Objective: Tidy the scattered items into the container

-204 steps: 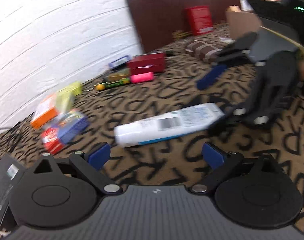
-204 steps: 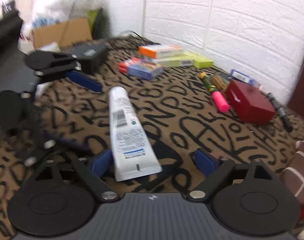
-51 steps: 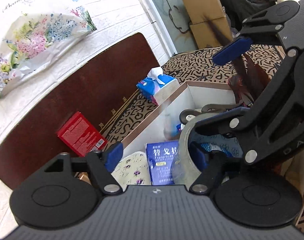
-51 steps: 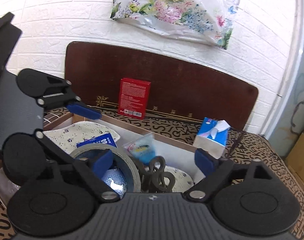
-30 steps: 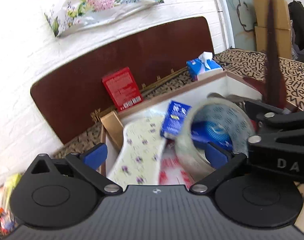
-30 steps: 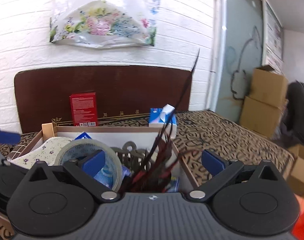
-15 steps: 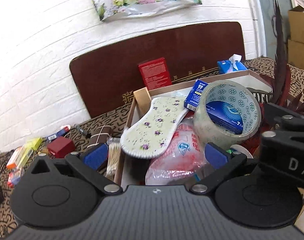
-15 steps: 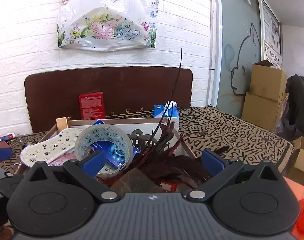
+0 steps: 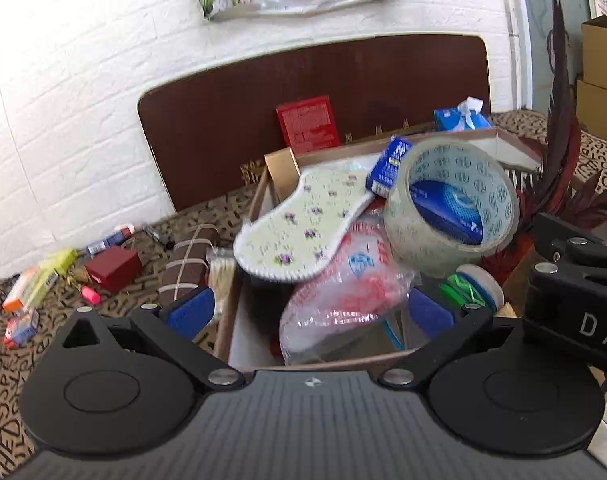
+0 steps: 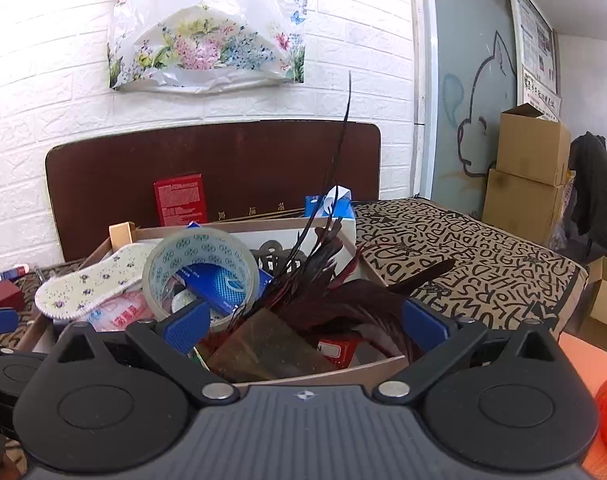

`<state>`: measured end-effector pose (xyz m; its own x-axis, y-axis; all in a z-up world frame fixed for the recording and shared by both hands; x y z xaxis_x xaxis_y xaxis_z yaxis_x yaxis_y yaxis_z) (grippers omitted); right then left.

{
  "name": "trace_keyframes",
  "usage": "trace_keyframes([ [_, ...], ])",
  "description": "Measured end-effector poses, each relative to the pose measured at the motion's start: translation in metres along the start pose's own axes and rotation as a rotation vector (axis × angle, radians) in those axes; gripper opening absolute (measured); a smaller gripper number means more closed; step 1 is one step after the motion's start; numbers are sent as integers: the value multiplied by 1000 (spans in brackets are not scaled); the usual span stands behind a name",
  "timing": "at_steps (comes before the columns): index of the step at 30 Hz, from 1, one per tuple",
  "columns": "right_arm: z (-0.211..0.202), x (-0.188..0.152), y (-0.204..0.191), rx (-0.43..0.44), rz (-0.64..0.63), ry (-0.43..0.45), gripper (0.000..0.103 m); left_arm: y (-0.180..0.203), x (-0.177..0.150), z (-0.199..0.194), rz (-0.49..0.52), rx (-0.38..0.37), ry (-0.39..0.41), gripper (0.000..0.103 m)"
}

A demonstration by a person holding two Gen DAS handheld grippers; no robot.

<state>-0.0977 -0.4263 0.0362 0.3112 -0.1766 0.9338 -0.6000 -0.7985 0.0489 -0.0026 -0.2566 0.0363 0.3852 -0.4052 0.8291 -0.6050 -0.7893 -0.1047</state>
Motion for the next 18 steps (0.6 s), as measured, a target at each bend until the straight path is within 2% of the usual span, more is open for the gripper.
trace_keyframes([
  [4,-2,-1,0,4,2,6,103,1,-1,-2,5,9,14,103],
  [10,-1,-2,2,18,35,-3,103,-2,-4,-8,-20,-44,48,103],
  [14,-3,-1,1,24,50,2,103,-3,-4,-11,-35,-51,82,103],
  [18,-5,-1,0,14,37,10,103,-1,-2,-10,-28,-51,80,103],
])
Point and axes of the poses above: each gripper's, at about its wrist camera, not at the fingertips, and z roughly the way its jaws point, y to its right, x to its top, the point moved 1 cm from there along z, roughly the way its jaws point, and after that the axes turned 10 degrees about -x, right-handed, at the moved point
